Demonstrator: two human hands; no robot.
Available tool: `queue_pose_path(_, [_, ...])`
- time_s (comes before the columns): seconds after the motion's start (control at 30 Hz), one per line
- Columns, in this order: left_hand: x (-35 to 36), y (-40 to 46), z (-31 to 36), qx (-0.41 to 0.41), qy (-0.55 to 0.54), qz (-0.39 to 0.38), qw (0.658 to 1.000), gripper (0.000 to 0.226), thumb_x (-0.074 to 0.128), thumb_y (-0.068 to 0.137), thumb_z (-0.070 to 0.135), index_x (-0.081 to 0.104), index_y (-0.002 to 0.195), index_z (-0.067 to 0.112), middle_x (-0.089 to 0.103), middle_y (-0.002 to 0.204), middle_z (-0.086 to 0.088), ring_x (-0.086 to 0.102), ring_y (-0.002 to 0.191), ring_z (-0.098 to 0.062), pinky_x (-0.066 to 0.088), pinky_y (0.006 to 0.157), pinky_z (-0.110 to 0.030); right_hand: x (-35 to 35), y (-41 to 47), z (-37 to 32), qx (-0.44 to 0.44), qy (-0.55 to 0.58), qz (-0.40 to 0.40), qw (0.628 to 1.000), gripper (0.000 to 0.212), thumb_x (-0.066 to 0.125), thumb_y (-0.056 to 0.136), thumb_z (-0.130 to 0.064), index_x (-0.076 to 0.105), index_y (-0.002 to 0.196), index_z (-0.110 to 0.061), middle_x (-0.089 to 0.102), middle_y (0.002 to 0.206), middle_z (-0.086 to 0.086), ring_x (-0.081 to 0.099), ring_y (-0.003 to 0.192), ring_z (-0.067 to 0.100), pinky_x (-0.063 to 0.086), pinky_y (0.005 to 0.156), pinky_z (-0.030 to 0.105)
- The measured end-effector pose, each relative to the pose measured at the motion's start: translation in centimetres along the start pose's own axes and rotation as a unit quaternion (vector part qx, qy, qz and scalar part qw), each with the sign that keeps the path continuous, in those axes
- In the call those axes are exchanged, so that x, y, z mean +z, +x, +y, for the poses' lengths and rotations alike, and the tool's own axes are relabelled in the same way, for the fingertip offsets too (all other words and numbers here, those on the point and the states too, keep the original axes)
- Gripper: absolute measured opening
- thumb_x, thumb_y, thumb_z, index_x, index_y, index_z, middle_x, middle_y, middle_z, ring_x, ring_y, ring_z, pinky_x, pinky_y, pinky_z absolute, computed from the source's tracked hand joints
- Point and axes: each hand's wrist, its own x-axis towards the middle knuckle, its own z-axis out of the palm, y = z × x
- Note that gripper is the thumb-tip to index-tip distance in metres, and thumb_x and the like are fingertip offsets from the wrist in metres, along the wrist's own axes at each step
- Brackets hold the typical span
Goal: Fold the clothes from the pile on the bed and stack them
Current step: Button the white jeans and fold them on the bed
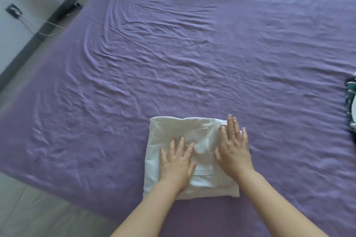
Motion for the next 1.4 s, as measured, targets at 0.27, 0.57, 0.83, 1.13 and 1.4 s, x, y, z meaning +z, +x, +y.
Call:
queue_pose_path(0.27, [-1.0, -1.5, -4.9, -0.206, -0.159, 0.015, 0.965, 0.094, 0.05, 0.083, 0.063, -0.009, 0.149, 0.032, -0.014, 0.157, -0.007, 0.01, 0.144, -0.029, 0.02, 0.113, -0.046, -1.8, 8.1, -3.9, -0.176, -0.076, -0.058, 0.98, 0.04, 0.051, 0.092, -0.025, 0.043, 0.127, -0.008, 0.035, 0.148, 0.007, 0.021, 0.143, 0.022, 0.009, 0.116, 0.044])
queue_pose_path(0.57, [-2.6, -0.5, -6.5, -0.12, -0.153, 0.034, 0.98, 0.084, 0.055, 0.092, 0.021, -0.004, 0.151, 0.025, 0.003, 0.15, -0.009, 0.026, 0.128, -0.025, 0.034, 0.104, -0.033, -2.3, 10.9, -4.6, -0.026, -0.02, -0.309, 0.95, 0.059, 0.04, 0.093, -0.03, 0.019, 0.148, -0.029, 0.037, 0.148, -0.002, 0.041, 0.13, 0.023, 0.034, 0.104, 0.035])
queue_pose_path(0.83, [-8.9, 6.0, -4.8, 0.098, -0.008, 0.074, 0.992, 0.088, 0.046, 0.086, -0.002, -0.003, 0.15, 0.033, -0.002, 0.155, -0.007, 0.023, 0.13, -0.026, 0.024, 0.107, -0.034, -5.5, 6.7, 2.4, 0.177, 0.281, -0.333, 0.883, 0.017, 0.058, 0.084, -0.019, 0.066, 0.093, -0.006, 0.068, 0.091, 0.007, 0.063, 0.083, 0.022, 0.048, 0.077, 0.033])
queue_pose_path(1.13, [-7.3, 7.5, 1.0, -0.106, -0.12, 0.087, 0.983, 0.092, 0.051, 0.091, 0.044, -0.017, 0.148, 0.023, -0.015, 0.156, -0.014, 0.0, 0.145, -0.029, 0.01, 0.116, -0.046, 0.0, -1.1, 5.0, 0.381, 0.407, -0.025, 0.83, 0.016, 0.055, 0.091, -0.019, 0.063, 0.083, -0.008, 0.067, 0.084, 0.009, 0.06, 0.081, 0.024, 0.04, 0.067, 0.035])
queue_pose_path(1.4, [-4.5, 3.9, 3.9, -0.203, -0.282, 0.001, 0.938, 0.071, 0.049, 0.096, 0.026, 0.006, 0.149, 0.008, 0.035, 0.14, -0.019, 0.038, 0.126, -0.035, 0.024, 0.106, -0.035, -0.5, -1.5, 4.5, 0.372, 0.403, -0.006, 0.836, 0.015, 0.051, 0.094, -0.025, 0.059, 0.087, -0.014, 0.064, 0.083, -0.001, 0.057, 0.085, 0.019, 0.039, 0.067, 0.033])
